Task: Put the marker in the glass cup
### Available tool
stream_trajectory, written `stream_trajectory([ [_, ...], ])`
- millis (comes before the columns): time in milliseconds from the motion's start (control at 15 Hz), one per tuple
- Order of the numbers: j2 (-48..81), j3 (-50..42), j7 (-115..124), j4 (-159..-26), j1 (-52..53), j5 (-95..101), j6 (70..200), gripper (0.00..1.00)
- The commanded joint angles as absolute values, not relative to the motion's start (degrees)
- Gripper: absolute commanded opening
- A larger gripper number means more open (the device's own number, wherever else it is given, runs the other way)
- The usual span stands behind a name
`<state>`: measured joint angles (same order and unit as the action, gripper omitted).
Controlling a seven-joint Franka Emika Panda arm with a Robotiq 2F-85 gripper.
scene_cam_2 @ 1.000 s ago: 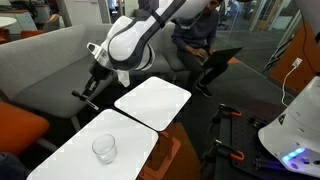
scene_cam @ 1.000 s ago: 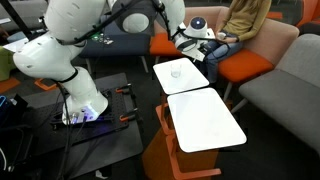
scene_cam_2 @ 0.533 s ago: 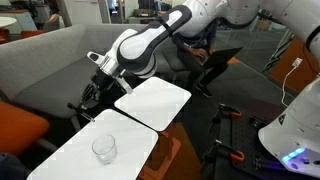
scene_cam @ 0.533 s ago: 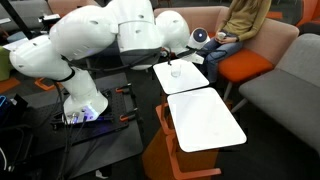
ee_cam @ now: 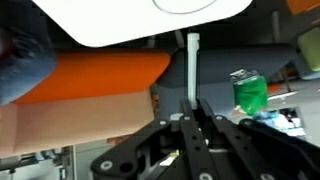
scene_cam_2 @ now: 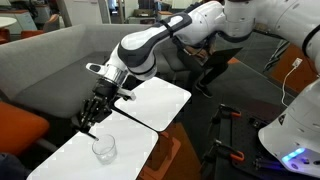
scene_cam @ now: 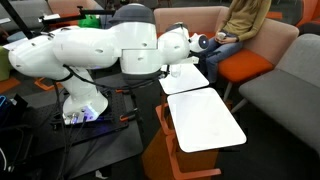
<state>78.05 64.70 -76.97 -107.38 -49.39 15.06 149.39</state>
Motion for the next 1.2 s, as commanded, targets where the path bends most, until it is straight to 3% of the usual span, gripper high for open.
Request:
stream_trajectory([
  [0,80.29,66.2,-86.91,-105.31,-51.13,9.84,137.05,0.03],
  [267,79.05,63.07,-95.9,-99.27,-48.19,3.78,122.33,0.03],
  [1133,77.75,52.46,-102.4,-83.26,-35.38,-10.9,122.0,0.03],
])
